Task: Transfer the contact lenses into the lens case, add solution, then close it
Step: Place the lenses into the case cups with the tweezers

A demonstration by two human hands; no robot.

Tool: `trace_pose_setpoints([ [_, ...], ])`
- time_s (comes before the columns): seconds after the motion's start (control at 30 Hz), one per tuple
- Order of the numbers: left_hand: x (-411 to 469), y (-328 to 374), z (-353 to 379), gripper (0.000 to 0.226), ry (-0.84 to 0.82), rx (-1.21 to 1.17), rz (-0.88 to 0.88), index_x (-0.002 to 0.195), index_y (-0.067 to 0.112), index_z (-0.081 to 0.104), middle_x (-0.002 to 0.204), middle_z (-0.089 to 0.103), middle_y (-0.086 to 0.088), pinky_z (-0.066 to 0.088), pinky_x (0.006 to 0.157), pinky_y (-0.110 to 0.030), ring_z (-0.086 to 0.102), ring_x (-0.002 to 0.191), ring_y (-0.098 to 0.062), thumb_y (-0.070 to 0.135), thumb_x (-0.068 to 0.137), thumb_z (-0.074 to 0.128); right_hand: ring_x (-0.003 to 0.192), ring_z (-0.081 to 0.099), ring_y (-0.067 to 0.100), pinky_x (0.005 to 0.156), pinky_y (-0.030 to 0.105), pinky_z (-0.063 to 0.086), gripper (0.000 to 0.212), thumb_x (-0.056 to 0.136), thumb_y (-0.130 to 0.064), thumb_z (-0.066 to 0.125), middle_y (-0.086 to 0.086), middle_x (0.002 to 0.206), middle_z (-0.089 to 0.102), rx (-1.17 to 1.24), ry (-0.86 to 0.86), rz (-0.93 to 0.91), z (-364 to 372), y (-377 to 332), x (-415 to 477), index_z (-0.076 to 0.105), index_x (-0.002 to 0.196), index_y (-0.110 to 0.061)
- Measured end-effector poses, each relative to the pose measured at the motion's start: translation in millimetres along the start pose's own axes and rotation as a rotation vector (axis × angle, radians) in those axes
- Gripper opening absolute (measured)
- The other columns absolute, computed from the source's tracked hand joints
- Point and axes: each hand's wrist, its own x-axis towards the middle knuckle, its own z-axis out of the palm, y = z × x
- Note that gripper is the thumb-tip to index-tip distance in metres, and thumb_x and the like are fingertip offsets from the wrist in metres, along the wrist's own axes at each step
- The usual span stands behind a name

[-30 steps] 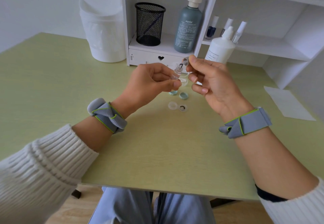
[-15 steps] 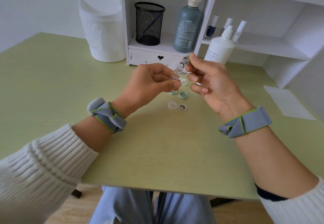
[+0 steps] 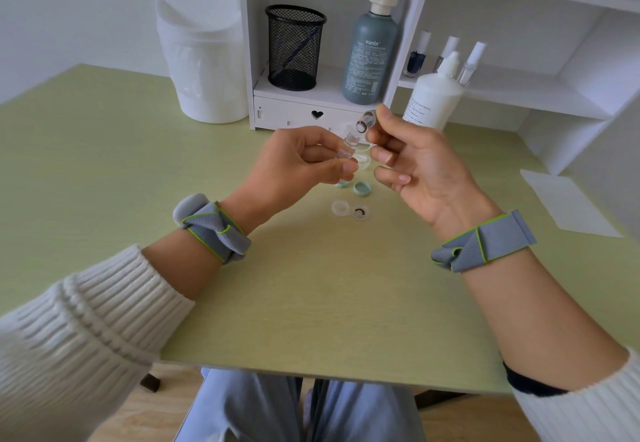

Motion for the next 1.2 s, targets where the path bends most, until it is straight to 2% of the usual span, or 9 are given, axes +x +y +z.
trace_pose_setpoints([
  [0.13, -0.3, 1.0, -0.1, 0.017, -0.011, -0.005, -0.001, 0.099, 0.005, 0.069, 0.097, 0.076, -0.02, 0.062, 0.084, -0.037, 0.076, 0.088, -0.03, 0.006, 0.085, 0.076, 0.052, 0.04, 0.004, 0.034, 0.014, 0.022, 0.019, 0.097, -0.028, 0.063, -0.002, 0.075, 0.057, 0.099, -0.062, 0.093, -0.7, -0.9, 0.0, 0.063, 0.09, -0.01],
  [0.3, 0.3, -0.6, -1.1, 0.017, -0.002, -0.007, -0.016, 0.101, 0.007, 0.067, 0.098, 0.077, -0.018, 0.062, 0.085, -0.038, 0.076, 0.088, -0.029, 0.007, 0.087, 0.075, 0.054, 0.037, 0.003, 0.036, 0.013, 0.02, 0.022, 0.1, -0.03, 0.057, -0.002, 0.077, 0.054, 0.183, -0.11, 0.173, -3.4, 0.0, 0.9, 0.067, 0.091, -0.011],
  [0.47, 3.6, -6.0, -4.5, 0.018, 0.043, 0.018, -0.008, 0.096, 0.012, 0.065, 0.09, 0.079, -0.005, 0.059, 0.085, -0.032, 0.075, 0.097, -0.02, 0.006, 0.085, 0.077, 0.055, 0.039, 0.004, 0.038, 0.014, 0.02, 0.023, 0.098, -0.03, 0.059, -0.002, 0.078, 0.056, 0.252, -0.125, 0.214, -5.3, 1.5, 1.9, 0.069, 0.093, -0.011],
  [0.57, 5.8, -9.7, -9.2, 0.018, 0.098, 0.088, 0.017, 0.092, 0.014, 0.064, 0.091, 0.078, 0.0, 0.056, 0.096, -0.038, 0.074, 0.1, -0.014, 0.008, 0.083, 0.079, 0.055, 0.039, 0.003, 0.038, 0.014, 0.02, 0.022, 0.097, -0.03, 0.06, -0.002, 0.078, 0.057, 0.268, -0.126, 0.221, -5.6, 1.7, 1.9, 0.069, 0.094, -0.01],
  [0.73, 9.2, -13.6, -17.9, 0.017, 0.219, 0.26, -0.015, 0.09, 0.022, 0.071, 0.1, 0.076, 0.007, 0.055, 0.098, -0.039, 0.068, 0.099, -0.007, 0.02, 0.079, 0.084, 0.056, 0.038, 0.003, 0.037, 0.014, 0.022, 0.022, 0.095, -0.031, 0.062, -0.002, 0.079, 0.057, 0.275, -0.126, 0.22, -6.1, 2.0, 2.0, 0.069, 0.094, -0.01],
  [0.87, 13.3, -19.3, -25.1, 0.017, 0.299, 0.372, -0.052, 0.092, 0.024, 0.075, 0.093, 0.074, 0.011, 0.052, 0.089, -0.036, 0.055, 0.086, -0.008, 0.025, 0.077, 0.084, 0.057, 0.038, 0.003, 0.036, 0.014, 0.022, 0.021, 0.096, -0.03, 0.061, -0.002, 0.079, 0.057, 0.275, -0.127, 0.219, -6.6, 2.2, 2.1, 0.069, 0.094, -0.011],
  [1.03, 17.1, -28.4, -29.9, 0.018, 0.305, 0.438, -0.052, 0.093, 0.024, 0.077, 0.081, 0.069, 0.018, 0.041, 0.074, -0.021, 0.051, 0.076, -0.001, 0.025, 0.076, 0.084, 0.057, 0.037, 0.003, 0.037, 0.014, 0.021, 0.021, 0.096, -0.03, 0.061, -0.002, 0.079, 0.056, 0.27, -0.122, 0.22, -6.1, 2.7, 2.5, 0.069, 0.093, -0.011],
  [1.2, 21.0, -34.8, -32.5, 0.016, 0.331, 0.521, -0.056, 0.09, 0.026, 0.078, 0.074, 0.066, 0.025, 0.037, 0.065, -0.011, 0.049, 0.07, 0.007, 0.028, 0.075, 0.084, 0.058, 0.036, 0.003, 0.038, 0.014, 0.02, 0.021, 0.096, -0.03, 0.061, -0.003, 0.078, 0.057, 0.267, -0.125, 0.225, -5.7, 2.7, 2.8, 0.069, 0.092, -0.012],
])
